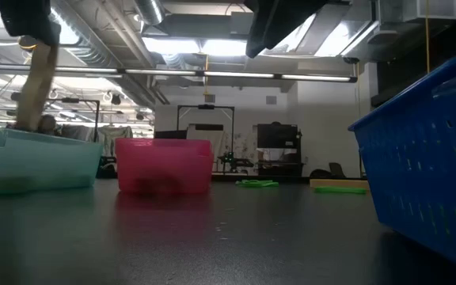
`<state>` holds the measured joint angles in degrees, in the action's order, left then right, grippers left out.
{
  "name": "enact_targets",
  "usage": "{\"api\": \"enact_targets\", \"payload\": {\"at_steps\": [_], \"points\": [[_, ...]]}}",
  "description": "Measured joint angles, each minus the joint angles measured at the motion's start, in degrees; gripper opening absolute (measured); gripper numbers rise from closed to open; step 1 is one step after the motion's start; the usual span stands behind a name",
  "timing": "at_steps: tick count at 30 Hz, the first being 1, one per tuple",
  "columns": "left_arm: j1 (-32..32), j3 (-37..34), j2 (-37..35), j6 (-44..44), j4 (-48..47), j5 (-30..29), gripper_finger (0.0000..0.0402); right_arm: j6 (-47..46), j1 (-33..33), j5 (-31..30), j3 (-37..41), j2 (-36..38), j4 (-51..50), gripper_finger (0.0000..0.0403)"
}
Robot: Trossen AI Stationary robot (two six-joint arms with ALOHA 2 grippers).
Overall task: Sort rubber bands into baskets
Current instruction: Put the light yellow rubber band into the light blue bin
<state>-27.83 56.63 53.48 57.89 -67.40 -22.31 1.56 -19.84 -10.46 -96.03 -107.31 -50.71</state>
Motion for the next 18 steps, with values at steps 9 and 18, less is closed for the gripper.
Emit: {"api": "enact_targets", "payload": {"at_steps": [9, 18], "points": [[0.0, 0.0, 2.8, -0.9, -0.9, 0.8, 0.0011, 0.0, 0.0, 0.0, 0.0, 0.0, 0.1, 0.0221], [0.0, 0.0, 6.9, -0.9, -1.5, 0.9, 0.0026, 0.0, 0.0, 0.0, 0.0, 0.0, 0.1, 0.0221]]}}
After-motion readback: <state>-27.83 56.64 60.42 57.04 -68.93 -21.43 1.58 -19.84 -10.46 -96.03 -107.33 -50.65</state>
